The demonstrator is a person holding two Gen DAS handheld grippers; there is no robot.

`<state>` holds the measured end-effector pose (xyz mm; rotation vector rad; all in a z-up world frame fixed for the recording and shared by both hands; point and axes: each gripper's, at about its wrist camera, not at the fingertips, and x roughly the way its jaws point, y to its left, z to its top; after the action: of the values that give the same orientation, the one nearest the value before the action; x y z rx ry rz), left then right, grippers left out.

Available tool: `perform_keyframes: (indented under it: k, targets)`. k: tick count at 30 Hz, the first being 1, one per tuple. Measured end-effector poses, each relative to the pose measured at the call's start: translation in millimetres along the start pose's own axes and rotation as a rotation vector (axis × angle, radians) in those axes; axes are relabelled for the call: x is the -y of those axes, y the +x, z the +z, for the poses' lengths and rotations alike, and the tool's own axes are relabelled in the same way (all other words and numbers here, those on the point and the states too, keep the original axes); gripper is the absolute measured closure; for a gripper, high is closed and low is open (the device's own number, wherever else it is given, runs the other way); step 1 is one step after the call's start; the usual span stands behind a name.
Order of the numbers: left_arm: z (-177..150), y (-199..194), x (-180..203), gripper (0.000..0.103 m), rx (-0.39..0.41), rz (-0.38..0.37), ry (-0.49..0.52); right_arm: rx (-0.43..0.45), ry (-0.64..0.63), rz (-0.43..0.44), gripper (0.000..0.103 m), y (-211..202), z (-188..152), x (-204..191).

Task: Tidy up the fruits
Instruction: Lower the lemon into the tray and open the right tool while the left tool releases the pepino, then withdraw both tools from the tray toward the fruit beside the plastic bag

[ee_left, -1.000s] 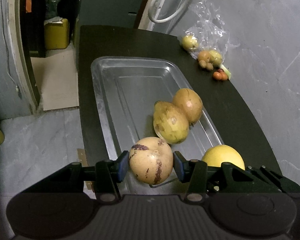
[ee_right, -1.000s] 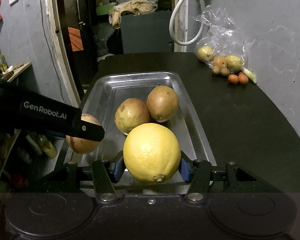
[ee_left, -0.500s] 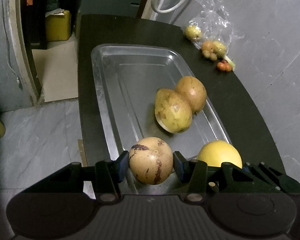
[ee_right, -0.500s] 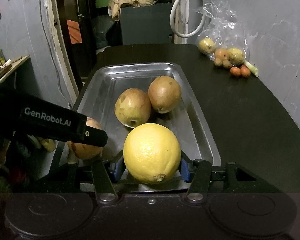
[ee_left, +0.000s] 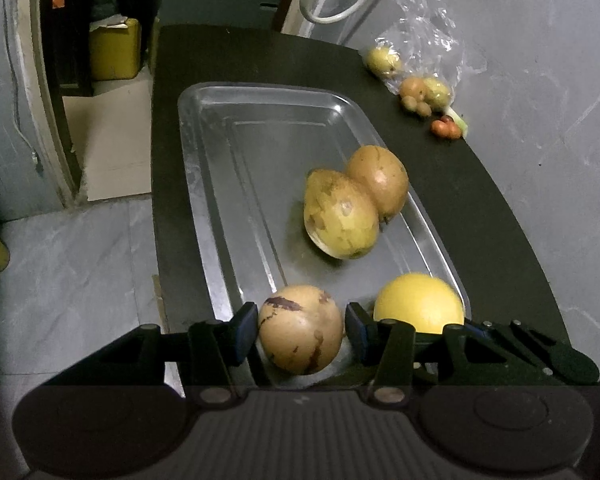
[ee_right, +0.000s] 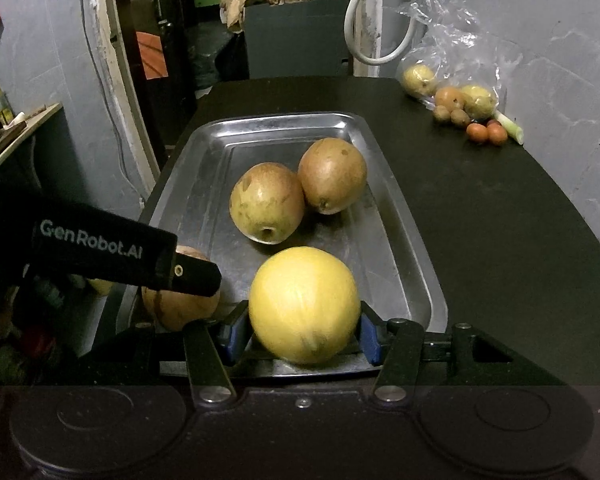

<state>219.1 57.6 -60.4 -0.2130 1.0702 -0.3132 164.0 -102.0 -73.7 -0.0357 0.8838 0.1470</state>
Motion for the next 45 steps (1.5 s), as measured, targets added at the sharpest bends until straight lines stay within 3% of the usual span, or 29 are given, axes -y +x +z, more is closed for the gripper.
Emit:
perform_keyframes:
  k: [6, 11, 20, 31, 45]
  targets:
    - [0.2, -4.3, -0.8, 0.044, 0.003, -0.005, -0.012, 0.002, -0.009, -0.006, 0.042, -5.1, -1.3, 2.9]
    - [-1.0, -20.2, -0.6, 0.021, 0.035, -0.009, -0.028, 0.026, -0.028, -0.004, 0.025, -17.9, -0.4, 5.0]
    - [-11.5, -42.3, -1.6, 0.002, 0.047, 0.006, -0.021, 0.017, -0.042, -0.003, 0.006, -36.9, -7.0, 11.4]
    - [-31.1, -42.3, -10.2, 0.001, -0.031, 0.017, -0.057, -0.025, 0.004, -0.091, 0.001, -42.2, -16.6, 28.1]
    - [-7.6, -33.7, 22.2, 0.001, -0.008, 0.011, 0.019, 0.001, 0.013, -0.184, 0.001, -51.8, -18.4, 56.4]
